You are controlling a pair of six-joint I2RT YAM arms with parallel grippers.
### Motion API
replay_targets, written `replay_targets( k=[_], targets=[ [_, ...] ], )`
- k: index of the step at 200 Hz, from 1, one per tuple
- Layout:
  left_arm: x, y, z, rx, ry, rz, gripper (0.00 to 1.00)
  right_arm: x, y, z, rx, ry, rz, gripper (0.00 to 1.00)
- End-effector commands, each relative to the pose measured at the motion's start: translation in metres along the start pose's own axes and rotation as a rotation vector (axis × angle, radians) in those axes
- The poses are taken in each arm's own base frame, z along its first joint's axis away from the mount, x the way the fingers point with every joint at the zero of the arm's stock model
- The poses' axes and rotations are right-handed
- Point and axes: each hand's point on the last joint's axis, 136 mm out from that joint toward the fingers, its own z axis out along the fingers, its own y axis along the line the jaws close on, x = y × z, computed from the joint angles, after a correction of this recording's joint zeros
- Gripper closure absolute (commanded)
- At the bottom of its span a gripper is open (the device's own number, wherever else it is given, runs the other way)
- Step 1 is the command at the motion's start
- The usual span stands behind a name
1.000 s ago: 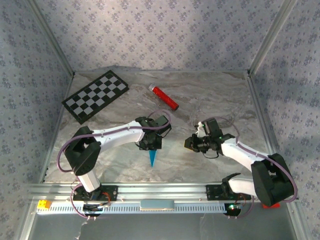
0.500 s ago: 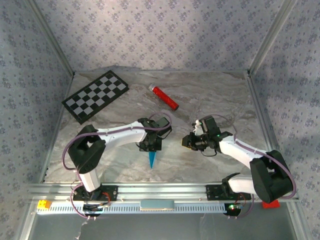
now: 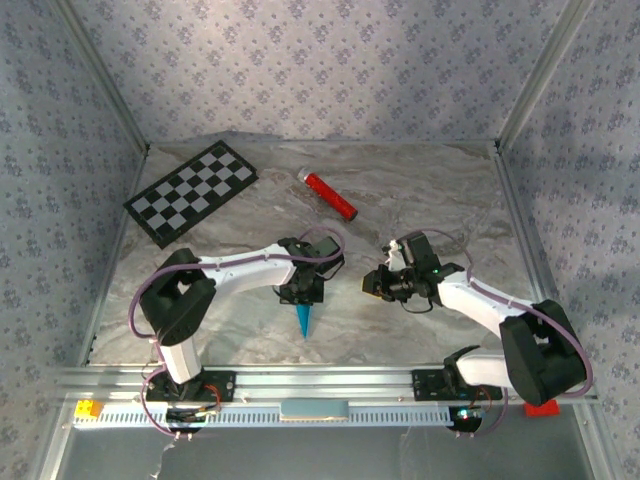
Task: Fold a paper plane with a square sheet of paper (pick it up from the middle)
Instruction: Move the paper plane to the center of the table.
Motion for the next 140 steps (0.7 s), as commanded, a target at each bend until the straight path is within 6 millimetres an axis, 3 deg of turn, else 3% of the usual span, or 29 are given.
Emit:
replay_targets(
  k=[1,140],
  targets=[
    [0.005,-0.001,0.004,-0.005,0.012,0.01,0.94,-0.001,0.004,0.002,-0.004,0.008,-0.007,0.81],
    [0.006,-0.008,0.011,0.014,0.025,0.009,0.86,0.005,0.001,0.015,0.014,0.056,-0.009,0.81]
  ],
)
